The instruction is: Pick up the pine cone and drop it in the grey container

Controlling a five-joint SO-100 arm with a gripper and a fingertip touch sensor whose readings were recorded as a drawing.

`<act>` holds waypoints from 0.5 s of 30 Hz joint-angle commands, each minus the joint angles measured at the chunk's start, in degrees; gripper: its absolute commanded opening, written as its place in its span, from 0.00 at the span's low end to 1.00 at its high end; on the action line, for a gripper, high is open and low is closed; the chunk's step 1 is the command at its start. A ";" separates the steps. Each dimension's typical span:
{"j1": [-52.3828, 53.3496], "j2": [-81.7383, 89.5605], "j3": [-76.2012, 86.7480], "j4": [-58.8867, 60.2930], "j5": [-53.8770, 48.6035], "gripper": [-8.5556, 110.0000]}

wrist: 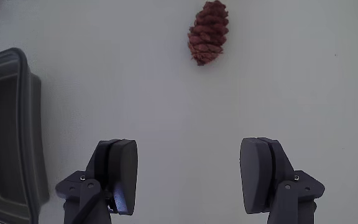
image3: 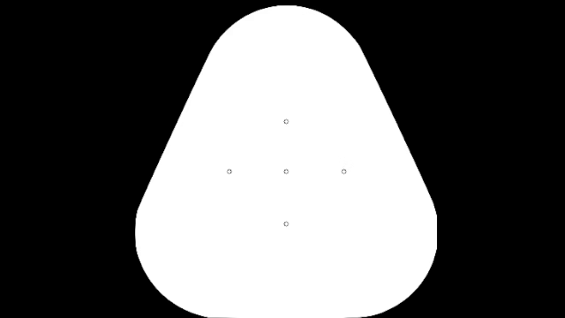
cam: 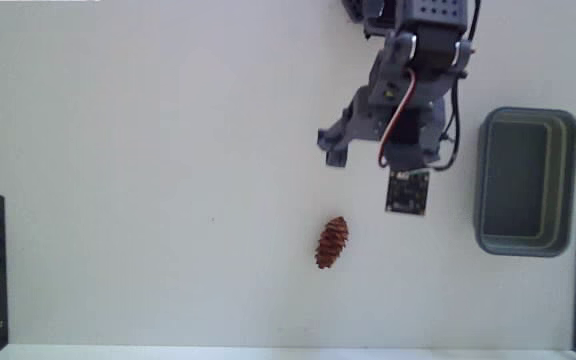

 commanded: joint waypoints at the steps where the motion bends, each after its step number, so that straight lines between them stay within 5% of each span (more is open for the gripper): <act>1: 1.08 -1.99 -1.72 -3.18 0.18 1.00; 15: 1.08 -18.56 -8.59 -12.88 0.18 1.00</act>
